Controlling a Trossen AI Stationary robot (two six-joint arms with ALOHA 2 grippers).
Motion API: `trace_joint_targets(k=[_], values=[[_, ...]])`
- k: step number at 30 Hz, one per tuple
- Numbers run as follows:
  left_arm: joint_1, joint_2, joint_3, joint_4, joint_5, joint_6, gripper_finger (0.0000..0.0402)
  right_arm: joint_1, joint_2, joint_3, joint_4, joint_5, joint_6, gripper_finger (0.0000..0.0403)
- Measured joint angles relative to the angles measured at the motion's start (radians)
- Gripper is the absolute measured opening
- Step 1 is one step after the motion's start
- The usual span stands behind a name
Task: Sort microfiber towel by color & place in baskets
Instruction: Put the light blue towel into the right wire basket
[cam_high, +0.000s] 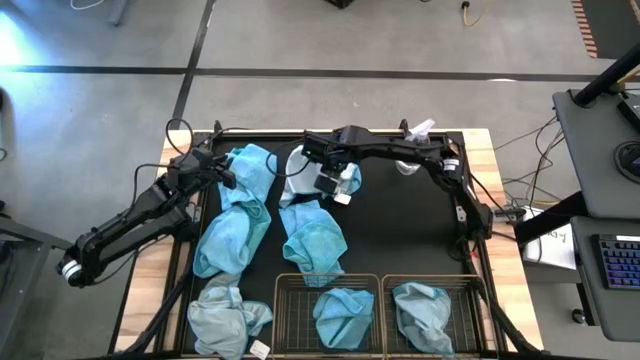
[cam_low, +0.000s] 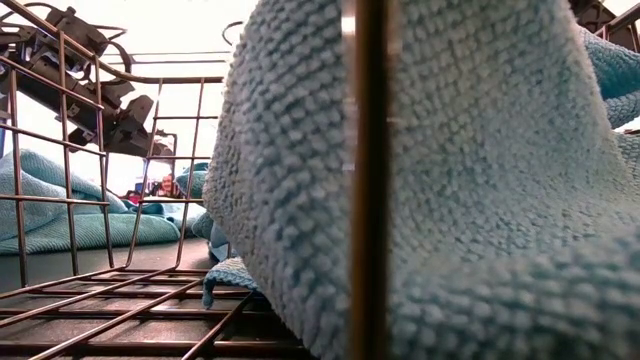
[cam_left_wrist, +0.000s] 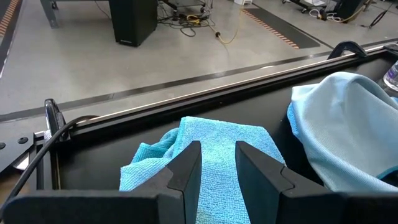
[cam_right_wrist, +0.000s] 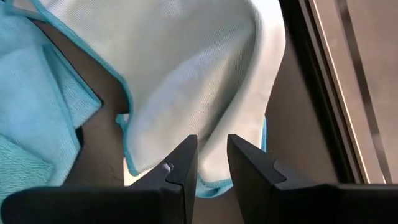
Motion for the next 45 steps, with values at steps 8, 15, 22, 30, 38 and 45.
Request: trace_joint_targets(k=[8,15,22,30,38,45], values=[[0.000,0.000,0.000,-0.002,0.000,0.000,0.0084,-0.048,0.000,-0.015,-0.002,0.000,0.001,0.0082],[0.000,0.000,0.000,-0.003,0.000,0.000,0.0084,-0.062,0.000,-0.026,0.003,-0.021,0.000,0.0082],[0.000,0.000,0.000,-0.003,0.000,0.000,0.0084,-0.074,0.000,-0.034,0.056,-0.091,-0.001,0.0082],[0.000,0.000,-0.003,-0.003,0.000,0.000,0.0084,-0.103,0.000,-0.040,0.065,-0.100,0.007,0.0082],[0.000,0.000,-0.003,-0.003,0.000,0.000,0.0084,-0.137,0.000,-0.050,0.067,-0.109,0.017,0.0082],[0.000,0.000,-0.003,-0.003,0.000,0.000,0.0084,-0.161,0.054,-0.051,0.075,-0.212,0.028,0.0082]])
